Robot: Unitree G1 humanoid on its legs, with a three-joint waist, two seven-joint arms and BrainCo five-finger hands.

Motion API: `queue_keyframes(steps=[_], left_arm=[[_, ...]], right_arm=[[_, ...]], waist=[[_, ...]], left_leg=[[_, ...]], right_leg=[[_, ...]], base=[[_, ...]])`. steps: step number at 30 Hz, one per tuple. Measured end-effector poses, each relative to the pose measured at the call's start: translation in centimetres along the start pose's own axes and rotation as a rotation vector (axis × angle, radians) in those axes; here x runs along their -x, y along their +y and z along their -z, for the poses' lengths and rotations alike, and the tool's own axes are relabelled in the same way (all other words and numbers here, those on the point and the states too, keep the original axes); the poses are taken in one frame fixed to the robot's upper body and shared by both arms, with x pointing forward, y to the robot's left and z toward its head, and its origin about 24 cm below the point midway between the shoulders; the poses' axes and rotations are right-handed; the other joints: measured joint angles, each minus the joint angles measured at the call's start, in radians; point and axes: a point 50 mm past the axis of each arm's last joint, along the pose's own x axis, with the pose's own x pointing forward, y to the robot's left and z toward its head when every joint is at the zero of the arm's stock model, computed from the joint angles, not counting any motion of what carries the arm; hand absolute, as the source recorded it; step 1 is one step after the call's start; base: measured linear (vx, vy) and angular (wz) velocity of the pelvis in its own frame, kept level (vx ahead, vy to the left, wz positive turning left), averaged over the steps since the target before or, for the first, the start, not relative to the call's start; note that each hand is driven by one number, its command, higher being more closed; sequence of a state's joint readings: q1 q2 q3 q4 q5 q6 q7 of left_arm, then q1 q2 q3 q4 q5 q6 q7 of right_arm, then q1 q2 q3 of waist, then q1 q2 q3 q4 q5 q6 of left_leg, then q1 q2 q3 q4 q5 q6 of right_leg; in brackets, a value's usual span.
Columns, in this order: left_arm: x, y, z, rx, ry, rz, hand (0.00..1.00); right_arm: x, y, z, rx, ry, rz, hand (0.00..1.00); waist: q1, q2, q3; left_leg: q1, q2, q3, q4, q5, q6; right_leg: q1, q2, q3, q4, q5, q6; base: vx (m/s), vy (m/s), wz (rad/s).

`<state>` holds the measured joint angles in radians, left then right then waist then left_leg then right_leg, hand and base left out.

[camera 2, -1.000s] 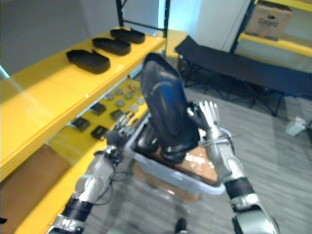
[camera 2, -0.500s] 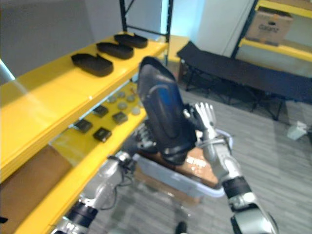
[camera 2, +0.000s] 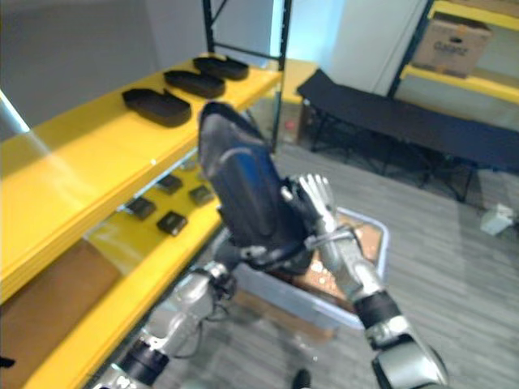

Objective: Walk over and take plastic housings, then place them on the shelf

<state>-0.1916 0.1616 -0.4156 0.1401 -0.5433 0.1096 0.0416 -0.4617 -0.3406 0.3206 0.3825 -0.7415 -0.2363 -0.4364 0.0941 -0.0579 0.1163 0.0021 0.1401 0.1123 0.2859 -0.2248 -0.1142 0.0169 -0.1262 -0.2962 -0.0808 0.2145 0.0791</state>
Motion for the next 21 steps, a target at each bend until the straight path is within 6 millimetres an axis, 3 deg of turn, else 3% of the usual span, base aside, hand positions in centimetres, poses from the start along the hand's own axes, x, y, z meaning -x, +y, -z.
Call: queue_keyframes(steps=[6, 7, 21], left_arm=[[0.3, 0.7, 1.3, 0.040, 0.012, -0.109, 0.00], [0.5, 0.9, 1.4, 0.048, 0.004, -0.128, 1.00], [0.5, 2.2, -0.1, 0.261, -0.183, -0.259, 1.00]], right_arm=[[2.1, 1.8, 0.3, -0.026, 0.050, -0.036, 1.00], [2.4, 2.1, 0.2, -0.035, 0.051, -0.043, 1.00], [4.0, 3.8, -1.1, -0.123, 0.066, -0.003, 1.00]], waist=[[-0.001, 0.000, 0.000], [-0.001, 0.000, 0.000], [-0.002, -0.005, -0.003]], left_leg=[[0.007, 0.003, 0.007, -0.004, 0.000, 0.000], [0.013, 0.004, 0.010, -0.007, 0.000, 0.000], [0.021, 0.005, 0.011, -0.016, 0.001, -0.002]], right_leg=[[0.000, 0.002, 0.006, 0.000, -0.001, -0.001], [0.001, 0.003, 0.010, 0.000, -0.001, -0.002], [0.001, 0.002, 0.017, 0.000, -0.002, -0.002]], base=[[0.00, 0.000, -0.03], [0.00, 0.000, -0.08], [0.00, 0.000, -0.01]])
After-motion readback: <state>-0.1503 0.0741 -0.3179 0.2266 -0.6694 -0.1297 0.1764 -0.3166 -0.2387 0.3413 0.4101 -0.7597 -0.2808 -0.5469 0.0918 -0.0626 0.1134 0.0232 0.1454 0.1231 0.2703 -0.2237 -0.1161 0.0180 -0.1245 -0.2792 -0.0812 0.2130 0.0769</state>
